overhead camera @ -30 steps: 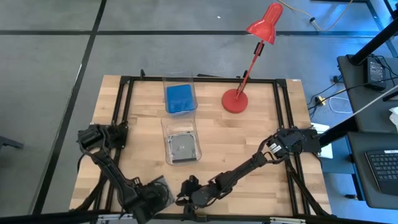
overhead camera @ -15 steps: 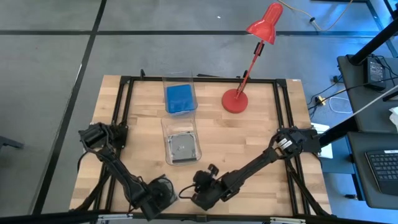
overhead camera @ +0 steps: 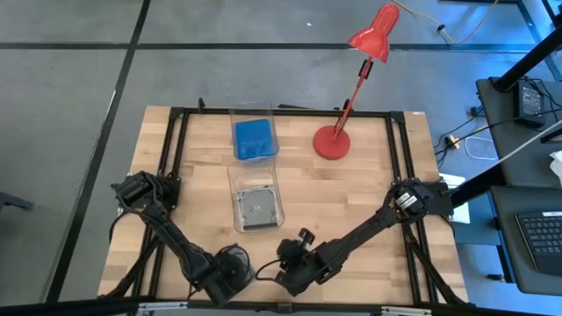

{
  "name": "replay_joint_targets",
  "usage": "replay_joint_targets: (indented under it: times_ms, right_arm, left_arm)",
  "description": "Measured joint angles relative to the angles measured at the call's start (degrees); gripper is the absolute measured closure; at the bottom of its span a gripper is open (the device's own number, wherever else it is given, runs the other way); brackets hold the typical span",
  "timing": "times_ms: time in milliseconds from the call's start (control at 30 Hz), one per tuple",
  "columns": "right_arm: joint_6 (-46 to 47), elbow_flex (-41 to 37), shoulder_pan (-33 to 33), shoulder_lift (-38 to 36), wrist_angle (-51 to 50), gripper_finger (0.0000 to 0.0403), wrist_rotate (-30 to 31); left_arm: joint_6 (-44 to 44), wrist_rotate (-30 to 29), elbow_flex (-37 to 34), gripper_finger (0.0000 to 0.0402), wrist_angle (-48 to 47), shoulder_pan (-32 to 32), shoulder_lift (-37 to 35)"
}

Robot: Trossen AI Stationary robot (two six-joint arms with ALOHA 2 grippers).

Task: Pick & place jewel cases by type
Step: Put the black cd case into the bottom transparent bin

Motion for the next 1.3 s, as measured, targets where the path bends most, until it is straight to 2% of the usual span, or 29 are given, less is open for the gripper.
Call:
replay_joint_targets:
  times_ms: [200, 333, 533, 633, 867, 1067, 1300]
  right_arm:
    - [0.0, 0.0, 1.3, 0.0, -7.7, 0.0259, 0.1]
    - [-1.1, 0.0, 2.2, 0.0, -11.4, 0.0259, 2.2]
    - [-4.4, 0.0, 2.6, 0.0, -14.8, 0.0259, 6.2]
    - [-7.4, 0.0, 2.6, 0.0, -15.2, 0.0259, 6.3]
    - [-9.0, 0.0, 2.7, 0.0, -18.3, 0.0259, 6.4]
    - [-4.8, 0.0, 3.1, 0.0, -23.0, 0.0259, 6.1]
    - [-2.5, 0.0, 3.1, 0.1, -22.5, 0.0259, 4.9]
  left_arm:
    - [-3.2, 1.2, 0.0, 0.0132, 0.0, 0.4, 0.1]
    - [-6.3, 0.7, 0.5, 0.0130, -0.6, 0.4, 0.2]
    - [-7.3, -6.7, 2.2, 0.0132, -0.6, 1.3, 0.4]
    - [-6.8, -7.4, 2.2, 0.0131, -0.1, 2.7, 0.5]
    - [-5.2, -3.8, 2.4, 0.0131, 1.1, 6.5, 2.3]
    - [-4.0, -3.0, 2.4, 0.0130, 2.6, 7.7, 1.7]
    - [1.9, 0.7, 5.3, 0.0131, -5.1, 6.8, 0.3]
